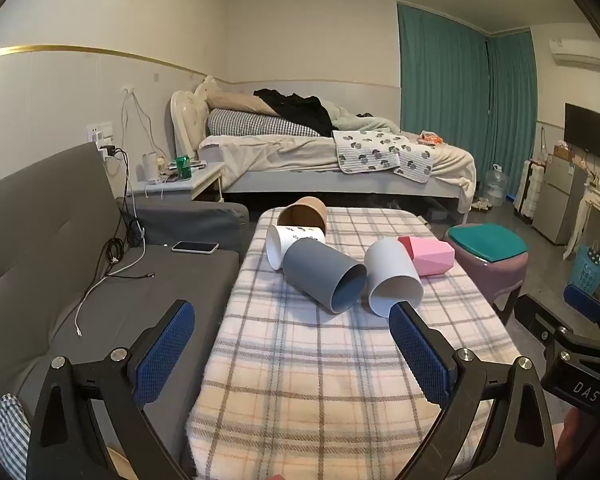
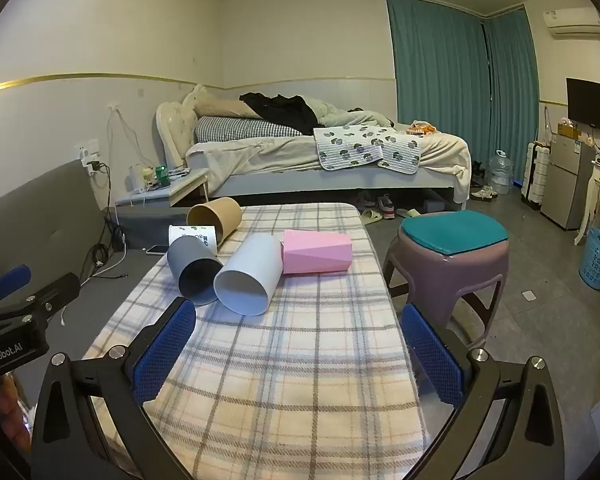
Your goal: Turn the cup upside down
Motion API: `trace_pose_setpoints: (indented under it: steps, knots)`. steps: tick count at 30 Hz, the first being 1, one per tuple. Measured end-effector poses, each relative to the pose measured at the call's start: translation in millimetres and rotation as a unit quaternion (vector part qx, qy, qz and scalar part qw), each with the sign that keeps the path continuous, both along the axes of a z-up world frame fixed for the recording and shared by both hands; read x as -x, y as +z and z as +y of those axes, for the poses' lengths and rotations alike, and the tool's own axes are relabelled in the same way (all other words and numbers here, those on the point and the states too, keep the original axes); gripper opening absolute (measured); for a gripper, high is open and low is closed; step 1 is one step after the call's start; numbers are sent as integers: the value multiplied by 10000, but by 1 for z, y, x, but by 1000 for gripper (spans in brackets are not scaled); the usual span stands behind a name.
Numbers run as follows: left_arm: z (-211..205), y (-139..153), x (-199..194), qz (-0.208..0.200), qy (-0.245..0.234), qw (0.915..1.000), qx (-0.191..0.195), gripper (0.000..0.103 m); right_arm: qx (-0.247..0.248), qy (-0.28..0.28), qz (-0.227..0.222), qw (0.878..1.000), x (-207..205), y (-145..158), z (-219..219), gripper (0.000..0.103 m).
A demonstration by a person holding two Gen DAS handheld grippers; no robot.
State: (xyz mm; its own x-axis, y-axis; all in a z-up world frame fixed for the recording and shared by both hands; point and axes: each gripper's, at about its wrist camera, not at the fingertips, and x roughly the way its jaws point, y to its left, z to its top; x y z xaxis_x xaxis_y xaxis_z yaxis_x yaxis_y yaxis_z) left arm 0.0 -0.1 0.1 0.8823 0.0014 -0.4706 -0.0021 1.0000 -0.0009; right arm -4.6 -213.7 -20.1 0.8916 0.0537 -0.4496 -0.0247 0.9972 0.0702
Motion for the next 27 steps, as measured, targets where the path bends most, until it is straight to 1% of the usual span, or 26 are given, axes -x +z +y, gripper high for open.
trace_pose_setpoints:
  steps: [10,11,27]
  knots:
    - [6,-1,0,-7,-17,10000,32,101,-23,3,3,10000,0,0,0,103]
    - [0,0,0,7,-7,10000,-51,101,-22,3,7,10000,0,0,0,103]
    - [-1,-1,1,8,-26,10000,-65,101,-17,4,15,10000,-2,-1,1,103]
